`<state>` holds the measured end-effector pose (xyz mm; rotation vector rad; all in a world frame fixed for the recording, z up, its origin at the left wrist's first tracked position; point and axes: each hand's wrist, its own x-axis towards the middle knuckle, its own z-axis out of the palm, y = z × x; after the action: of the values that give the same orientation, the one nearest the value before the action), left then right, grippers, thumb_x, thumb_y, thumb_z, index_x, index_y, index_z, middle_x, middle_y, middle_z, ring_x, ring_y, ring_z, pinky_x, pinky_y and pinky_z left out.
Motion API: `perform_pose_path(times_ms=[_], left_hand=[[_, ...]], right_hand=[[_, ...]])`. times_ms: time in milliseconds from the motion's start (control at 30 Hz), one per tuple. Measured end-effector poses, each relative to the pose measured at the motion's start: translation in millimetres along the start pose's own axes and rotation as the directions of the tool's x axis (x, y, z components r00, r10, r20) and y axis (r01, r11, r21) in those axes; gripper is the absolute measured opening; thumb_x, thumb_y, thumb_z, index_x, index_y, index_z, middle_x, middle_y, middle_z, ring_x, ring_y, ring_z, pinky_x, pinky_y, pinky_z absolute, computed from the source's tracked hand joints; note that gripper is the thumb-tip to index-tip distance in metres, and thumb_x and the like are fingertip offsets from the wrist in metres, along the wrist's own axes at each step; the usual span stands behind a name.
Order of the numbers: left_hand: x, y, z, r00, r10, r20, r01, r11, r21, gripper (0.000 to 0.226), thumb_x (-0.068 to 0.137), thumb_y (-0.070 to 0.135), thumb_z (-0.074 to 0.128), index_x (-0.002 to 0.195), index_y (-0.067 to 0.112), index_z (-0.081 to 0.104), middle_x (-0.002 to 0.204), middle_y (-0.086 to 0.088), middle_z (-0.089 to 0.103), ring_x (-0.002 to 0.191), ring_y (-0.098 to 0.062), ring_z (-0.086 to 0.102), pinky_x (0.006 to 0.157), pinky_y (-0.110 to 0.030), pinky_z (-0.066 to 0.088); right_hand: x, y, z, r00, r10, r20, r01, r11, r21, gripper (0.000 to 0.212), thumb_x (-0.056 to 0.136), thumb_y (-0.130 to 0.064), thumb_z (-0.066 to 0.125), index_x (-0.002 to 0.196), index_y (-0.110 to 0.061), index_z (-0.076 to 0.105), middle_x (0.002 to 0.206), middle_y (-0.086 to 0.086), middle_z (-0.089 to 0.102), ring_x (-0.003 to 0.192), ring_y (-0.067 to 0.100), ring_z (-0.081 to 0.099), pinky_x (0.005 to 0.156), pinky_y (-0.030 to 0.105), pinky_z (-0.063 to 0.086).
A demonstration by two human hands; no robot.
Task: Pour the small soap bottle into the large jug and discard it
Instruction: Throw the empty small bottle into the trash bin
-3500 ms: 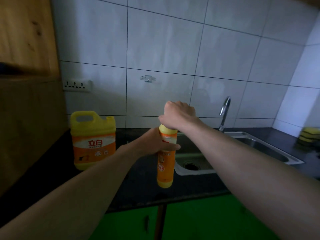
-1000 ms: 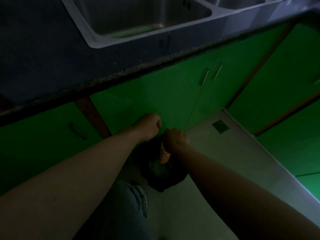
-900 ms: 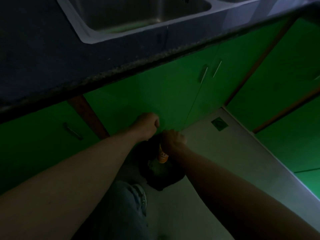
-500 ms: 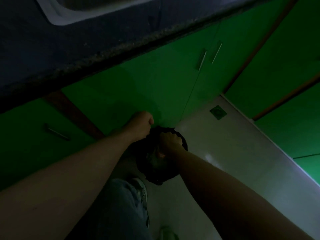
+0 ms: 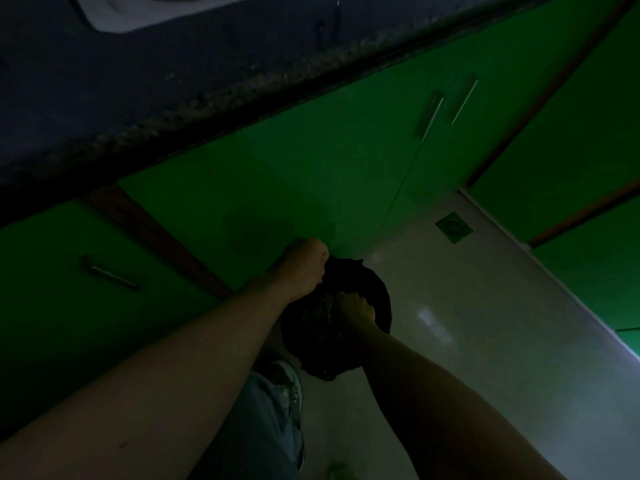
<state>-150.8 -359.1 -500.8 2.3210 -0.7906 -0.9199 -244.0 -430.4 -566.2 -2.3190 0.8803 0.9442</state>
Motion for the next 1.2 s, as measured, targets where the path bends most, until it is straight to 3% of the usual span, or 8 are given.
perform_pose_path(times_ms=[233,367,533,700,833,900,1033,1200], left_hand=[[6,-13,1,1.000,-0.014,0.026,0.014,1.000,-0.005,0.023,0.093,0.000,0.036,0.083,0.018,0.047,0.079,-0.011,0.049,0.074,-0.019,0.052,0.063,-0.034,0.038],[3,-14,-1,1.000,-0.015,0.021,0.015,1.000,-0.002,0.022,0.094,0.001,0.037,0.083,0.019,0.045,0.081,-0.010,0.047,0.075,-0.017,0.048,0.064,-0.035,0.038],[-3,-10,-3,1.000,0.000,0.018,0.000,1.000,0.000,0.021,0.094,0.001,0.037,0.084,0.018,0.042,0.084,-0.008,0.044,0.078,-0.016,0.044,0.067,-0.034,0.035],[-14,3,-14,1.000,-0.014,-0.019,0.015,0.998,0.068,0.022,0.093,0.000,0.039,0.080,0.015,0.048,0.089,-0.016,0.056,0.084,-0.025,0.057,0.075,-0.038,0.048],[-25,15,-27,0.998,-0.034,-0.043,0.036,0.997,0.061,0.027,0.090,-0.003,0.040,0.111,-0.001,0.057,0.111,-0.023,0.058,0.101,-0.039,0.058,0.088,-0.046,0.051],[-31,24,-34,0.998,-0.020,-0.059,0.025,0.996,0.086,0.029,0.088,-0.004,0.041,0.114,-0.002,0.056,0.113,-0.024,0.059,0.102,-0.038,0.058,0.089,-0.045,0.050],[-47,47,-51,0.992,0.017,-0.125,-0.002,0.993,0.116,0.030,0.089,0.003,0.046,0.115,0.000,0.059,0.119,-0.025,0.059,0.109,-0.036,0.058,0.091,-0.040,0.049],[-73,84,-78,0.976,0.102,-0.190,-0.075,0.986,0.146,0.026,0.093,0.014,0.043,0.089,-0.007,0.058,0.101,-0.031,0.063,0.094,-0.040,0.061,0.075,-0.039,0.047]], right_hand=[[7,-4,5,0.999,-0.007,0.048,0.002,0.995,0.098,0.030,0.095,-0.025,0.053,0.120,-0.008,0.054,0.121,0.013,0.056,0.112,0.030,0.055,0.088,0.037,0.046],[9,-7,-1,0.999,-0.035,0.020,0.033,0.995,0.089,0.004,0.093,-0.013,0.054,0.095,-0.012,0.052,0.106,0.012,0.055,0.096,0.022,0.051,0.082,0.033,0.044],[6,-8,-7,0.999,-0.024,-0.029,0.026,0.997,0.077,0.039,0.094,-0.019,0.054,0.065,-0.017,0.028,0.072,0.001,0.033,0.066,0.016,0.040,0.072,0.032,0.039],[-7,-12,-14,0.999,-0.047,-0.011,0.048,0.994,0.099,0.021,0.088,-0.031,0.063,0.091,-0.013,0.051,0.097,0.007,0.054,0.103,0.030,0.057,0.083,0.036,0.048],[-21,-20,-32,0.996,-0.066,-0.052,0.071,0.993,0.097,0.028,0.088,-0.036,0.062,0.101,-0.012,0.057,0.102,0.008,0.058,0.108,0.032,0.058,0.085,0.037,0.048],[-31,-24,-46,0.993,-0.071,-0.091,0.079,0.992,0.094,0.039,0.091,-0.034,0.058,0.122,-0.010,0.056,0.120,0.012,0.059,0.111,0.032,0.057,0.092,0.039,0.048],[-56,-31,-76,0.972,-0.116,-0.203,0.121,0.993,0.009,0.035,0.099,-0.020,0.047,0.132,-0.005,0.049,0.138,0.016,0.050,0.127,0.031,0.049,0.100,0.036,0.040],[-97,-50,-114,0.912,-0.193,-0.363,0.186,0.981,-0.054,0.033,0.095,-0.016,0.047,0.126,-0.007,0.053,0.130,0.017,0.057,0.118,0.032,0.057,0.094,0.039,0.046]])
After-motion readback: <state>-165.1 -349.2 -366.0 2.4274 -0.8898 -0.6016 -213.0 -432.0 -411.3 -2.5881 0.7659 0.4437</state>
